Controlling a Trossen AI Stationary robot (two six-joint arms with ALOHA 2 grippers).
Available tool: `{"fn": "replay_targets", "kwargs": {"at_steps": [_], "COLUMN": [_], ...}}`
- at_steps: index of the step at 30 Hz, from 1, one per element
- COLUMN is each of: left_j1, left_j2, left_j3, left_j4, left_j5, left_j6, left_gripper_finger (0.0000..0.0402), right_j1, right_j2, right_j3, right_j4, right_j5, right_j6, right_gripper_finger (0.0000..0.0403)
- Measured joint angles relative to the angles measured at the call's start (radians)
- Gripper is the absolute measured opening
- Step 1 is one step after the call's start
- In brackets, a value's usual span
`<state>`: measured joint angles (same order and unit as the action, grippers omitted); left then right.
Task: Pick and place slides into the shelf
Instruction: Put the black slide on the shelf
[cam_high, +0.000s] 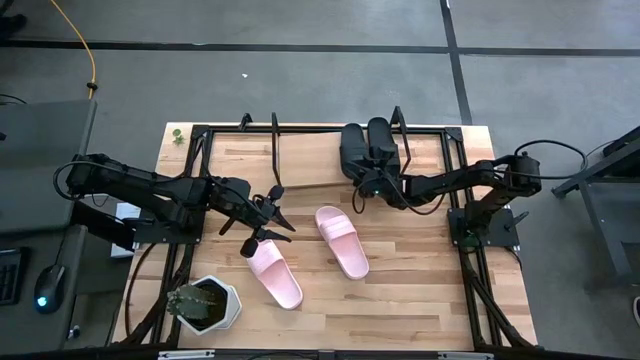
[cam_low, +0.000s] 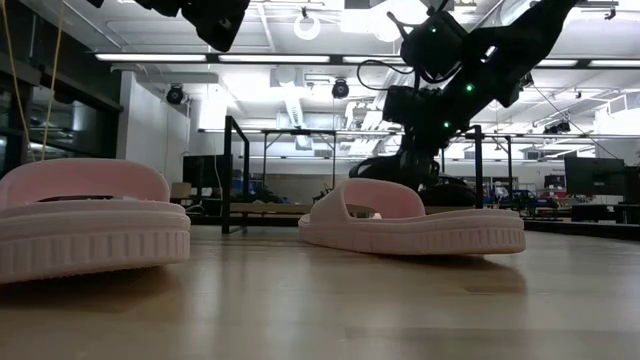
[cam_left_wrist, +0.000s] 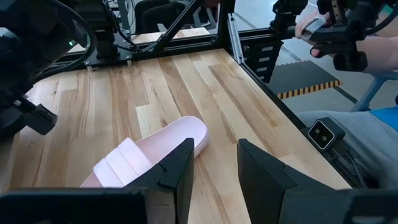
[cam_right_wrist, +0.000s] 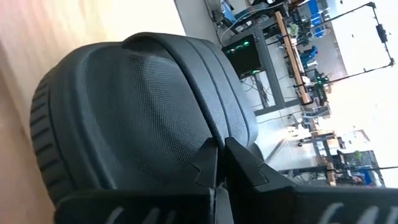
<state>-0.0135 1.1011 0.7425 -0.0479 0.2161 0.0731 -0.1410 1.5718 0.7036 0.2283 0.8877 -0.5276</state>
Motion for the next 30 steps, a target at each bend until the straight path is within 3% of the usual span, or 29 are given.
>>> {"fn": "replay_targets", "kwargs": {"at_steps": [30], "left_j1": [0.0], "left_j2": [0.0], "left_j3": [0.0], "left_j4": [0.0], "left_j5": [0.0], "left_j6": [0.0], "left_gripper_finger": [0.0108], "right_j1": [-0.01], "right_j2": [-0.001], "right_j3": [0.002], "right_j4": [-0.192], "right_j5": [-0.097], "right_j6": [0.125], "right_gripper_finger": [0.0]}}
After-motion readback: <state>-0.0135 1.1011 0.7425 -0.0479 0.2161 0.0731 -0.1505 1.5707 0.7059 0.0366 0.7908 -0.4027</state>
